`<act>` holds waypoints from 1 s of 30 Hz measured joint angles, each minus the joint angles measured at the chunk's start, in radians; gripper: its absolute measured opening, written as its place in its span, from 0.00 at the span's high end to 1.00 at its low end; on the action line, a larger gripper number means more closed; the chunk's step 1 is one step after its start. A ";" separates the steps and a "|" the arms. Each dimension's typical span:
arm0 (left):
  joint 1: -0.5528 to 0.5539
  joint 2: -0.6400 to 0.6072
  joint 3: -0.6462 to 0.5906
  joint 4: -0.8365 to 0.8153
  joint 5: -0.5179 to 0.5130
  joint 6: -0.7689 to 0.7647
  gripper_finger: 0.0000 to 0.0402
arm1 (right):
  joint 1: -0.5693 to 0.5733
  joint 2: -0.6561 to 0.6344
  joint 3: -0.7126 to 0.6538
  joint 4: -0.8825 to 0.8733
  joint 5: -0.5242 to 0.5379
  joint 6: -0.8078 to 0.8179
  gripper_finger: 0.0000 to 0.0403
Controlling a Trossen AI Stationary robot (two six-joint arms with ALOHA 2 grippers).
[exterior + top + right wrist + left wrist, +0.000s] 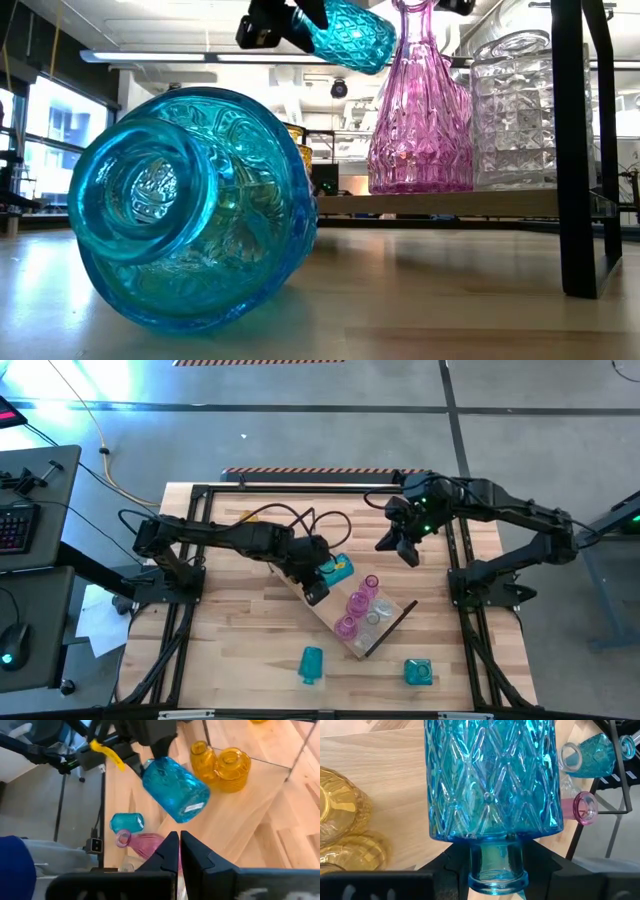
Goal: Sort vases onto shelf
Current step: Put the left blue crystal vase on the shelf
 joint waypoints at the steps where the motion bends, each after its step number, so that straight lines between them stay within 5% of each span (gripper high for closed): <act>1: 0.000 0.000 0.000 0.000 -0.001 0.000 0.72 | 0.000 0.000 0.000 0.003 0.020 0.015 1.00; 8: 0.007 0.000 0.000 0.000 -0.003 0.010 0.72 | -0.002 0.019 0.001 0.026 0.093 0.010 1.00; 19: 0.058 0.000 0.000 0.000 -0.003 0.015 0.72 | -0.071 0.228 0.001 0.015 -0.133 -0.117 1.00; 30: 0.069 0.108 0.000 -0.004 0.078 -0.014 0.72 | -0.104 0.279 0.000 -0.079 -0.167 -0.244 1.00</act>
